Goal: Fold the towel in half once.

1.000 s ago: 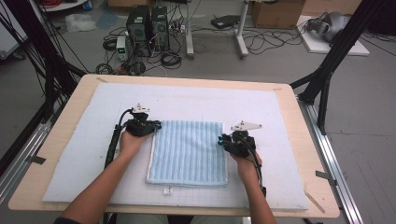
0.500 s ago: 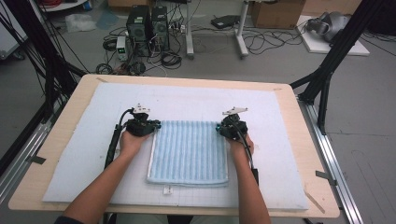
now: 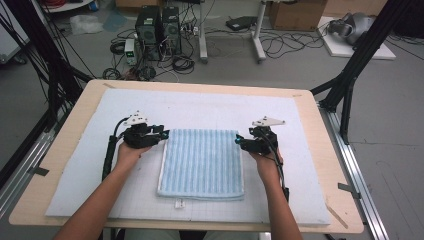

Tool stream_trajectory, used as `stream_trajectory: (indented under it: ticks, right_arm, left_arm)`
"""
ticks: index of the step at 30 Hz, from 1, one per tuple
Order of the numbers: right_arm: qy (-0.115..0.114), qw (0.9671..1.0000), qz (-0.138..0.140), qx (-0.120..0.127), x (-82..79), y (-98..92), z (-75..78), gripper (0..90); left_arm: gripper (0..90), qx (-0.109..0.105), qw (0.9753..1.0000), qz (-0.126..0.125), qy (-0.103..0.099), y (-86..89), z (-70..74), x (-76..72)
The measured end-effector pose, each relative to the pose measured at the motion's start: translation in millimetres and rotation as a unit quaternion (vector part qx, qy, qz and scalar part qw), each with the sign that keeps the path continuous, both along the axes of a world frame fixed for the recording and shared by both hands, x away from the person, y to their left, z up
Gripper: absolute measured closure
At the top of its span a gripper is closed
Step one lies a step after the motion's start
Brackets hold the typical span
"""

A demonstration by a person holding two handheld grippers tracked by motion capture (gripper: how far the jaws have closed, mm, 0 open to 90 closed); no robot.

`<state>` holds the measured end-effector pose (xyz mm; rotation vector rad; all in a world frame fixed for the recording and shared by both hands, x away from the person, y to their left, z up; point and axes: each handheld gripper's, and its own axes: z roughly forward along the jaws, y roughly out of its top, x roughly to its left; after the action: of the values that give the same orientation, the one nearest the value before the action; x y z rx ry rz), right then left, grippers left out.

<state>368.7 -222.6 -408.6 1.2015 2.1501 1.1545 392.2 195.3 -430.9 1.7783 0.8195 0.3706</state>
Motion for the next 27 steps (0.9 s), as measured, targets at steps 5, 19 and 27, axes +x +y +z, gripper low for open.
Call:
stream_trajectory:
  ticks: [5,19,27]
  right_arm:
    - [-0.016,0.9999,0.004,0.004,-24.0,-11.7,-2.8,15.2]
    - [-0.062,0.9981,0.003,0.004,-56.8,-36.7,-3.8,11.2]
    - [-0.052,0.9986,0.009,-0.012,-55.1,-32.4,-6.3,11.2]
  left_arm:
    - [37.6,-0.010,0.9999,0.009,0.001,4.8,5.2,-14.0]
    - [17.2,-0.038,0.9987,0.023,-0.022,21.2,9.6,-33.0]
    - [19.1,-0.036,0.9989,0.027,-0.010,21.1,6.2,-32.0]
